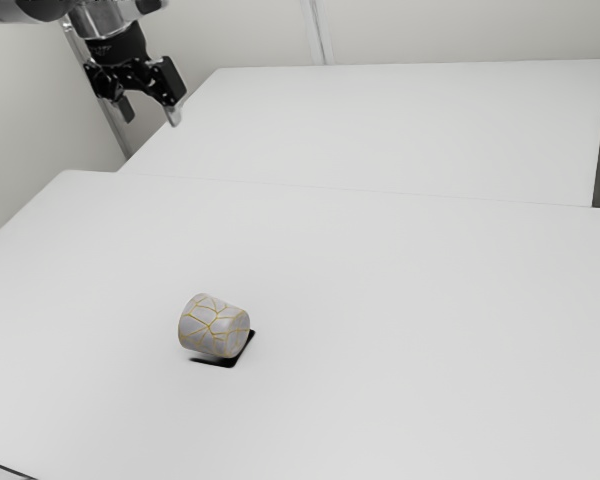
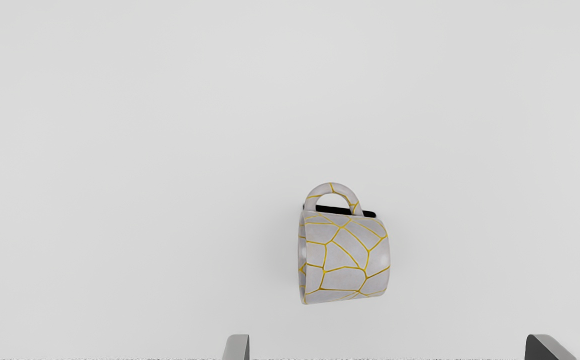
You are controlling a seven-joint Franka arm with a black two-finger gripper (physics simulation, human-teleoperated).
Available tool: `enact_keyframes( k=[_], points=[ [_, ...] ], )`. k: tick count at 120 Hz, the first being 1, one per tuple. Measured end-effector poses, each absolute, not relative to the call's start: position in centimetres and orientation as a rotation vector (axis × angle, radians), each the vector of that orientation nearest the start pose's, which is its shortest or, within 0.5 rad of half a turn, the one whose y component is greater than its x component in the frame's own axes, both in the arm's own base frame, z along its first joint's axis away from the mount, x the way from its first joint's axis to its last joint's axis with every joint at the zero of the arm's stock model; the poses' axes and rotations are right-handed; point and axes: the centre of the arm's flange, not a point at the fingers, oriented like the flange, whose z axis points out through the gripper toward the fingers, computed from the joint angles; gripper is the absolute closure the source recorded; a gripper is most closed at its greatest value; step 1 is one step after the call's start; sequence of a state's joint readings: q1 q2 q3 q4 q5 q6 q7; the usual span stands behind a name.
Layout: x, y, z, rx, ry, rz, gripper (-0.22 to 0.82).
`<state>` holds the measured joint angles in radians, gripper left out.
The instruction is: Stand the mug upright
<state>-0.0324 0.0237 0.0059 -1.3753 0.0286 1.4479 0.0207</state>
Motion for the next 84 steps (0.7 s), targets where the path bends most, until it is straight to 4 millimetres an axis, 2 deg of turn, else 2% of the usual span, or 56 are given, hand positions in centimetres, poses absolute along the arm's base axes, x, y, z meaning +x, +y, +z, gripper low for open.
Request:
enact_keyframes(
  k=[11,16,25,34,39,46,53,59,75,80,84],
  points=[
    [54.6,-1.4,68.7,-3.11,0.082,-0.064,0.0],
    [54.4,-1.5,67.7,-3.119,0.089,-0.029,0.0],
    [53.6,-1.8,64.6,-3.146,0.102,0.074,0.0],
    [52.5,-1.2,59.8,-3.197,0.102,0.217,0.0],
    [51.9,1.2,56.7,-3.246,0.04,0.297,0.0],
    [50.7,7.5,53.0,-3.328,-0.151,0.365,0.0],
    [49.1,13.8,50.7,-3.408,-0.36,0.365,0.0],
    [48.0,17.2,49.1,-3.465,-0.477,0.347,0.0],
    [48.6,21.2,43.2,-3.61,-0.617,0.319,0.0],
    [49.2,21.5,41.3,-3.66,-0.625,0.306,0.0],
    [50.1,20.7,39.7,-3.704,-0.598,0.307,0.0]
  ],
)
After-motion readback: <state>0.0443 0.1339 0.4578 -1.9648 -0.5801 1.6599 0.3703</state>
